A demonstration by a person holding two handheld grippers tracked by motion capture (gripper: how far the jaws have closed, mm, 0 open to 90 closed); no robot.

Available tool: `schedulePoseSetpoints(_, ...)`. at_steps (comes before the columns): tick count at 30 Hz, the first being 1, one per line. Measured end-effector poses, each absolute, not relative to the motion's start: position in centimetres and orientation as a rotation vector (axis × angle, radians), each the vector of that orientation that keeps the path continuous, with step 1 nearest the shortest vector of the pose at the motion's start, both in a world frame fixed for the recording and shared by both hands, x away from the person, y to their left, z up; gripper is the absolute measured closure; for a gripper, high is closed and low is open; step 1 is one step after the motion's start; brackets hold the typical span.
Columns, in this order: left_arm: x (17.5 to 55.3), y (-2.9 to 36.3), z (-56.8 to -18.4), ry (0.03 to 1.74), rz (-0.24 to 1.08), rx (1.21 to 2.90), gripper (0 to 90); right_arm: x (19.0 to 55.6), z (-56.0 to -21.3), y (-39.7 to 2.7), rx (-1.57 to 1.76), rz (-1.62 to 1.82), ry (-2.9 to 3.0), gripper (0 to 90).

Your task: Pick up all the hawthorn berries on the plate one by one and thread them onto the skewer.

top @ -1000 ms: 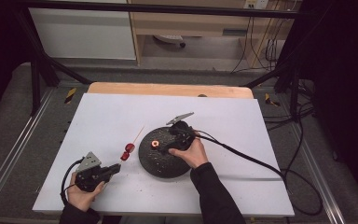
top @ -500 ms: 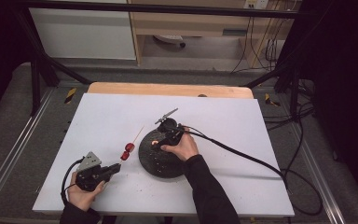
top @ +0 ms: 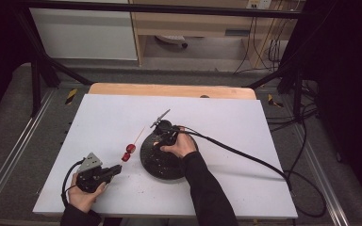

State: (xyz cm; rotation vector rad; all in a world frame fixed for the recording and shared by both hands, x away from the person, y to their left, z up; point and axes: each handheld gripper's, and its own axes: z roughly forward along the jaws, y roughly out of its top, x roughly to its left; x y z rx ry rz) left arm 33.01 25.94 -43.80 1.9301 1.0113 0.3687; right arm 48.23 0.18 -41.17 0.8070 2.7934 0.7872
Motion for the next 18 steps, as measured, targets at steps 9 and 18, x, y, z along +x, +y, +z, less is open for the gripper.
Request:
schedulePoseSetpoints(9,33.03,25.99,-43.60,1.008,0.370,1.922,88.1,48.41,-41.37,0.58,0.739,0.826,2.810,56.8)
schedulePoseSetpoints(18,33.07,25.70,-43.58,0.996,0.368,1.932,88.1,48.57,-41.40,0.95,0.719,0.719,2.848,61.9)
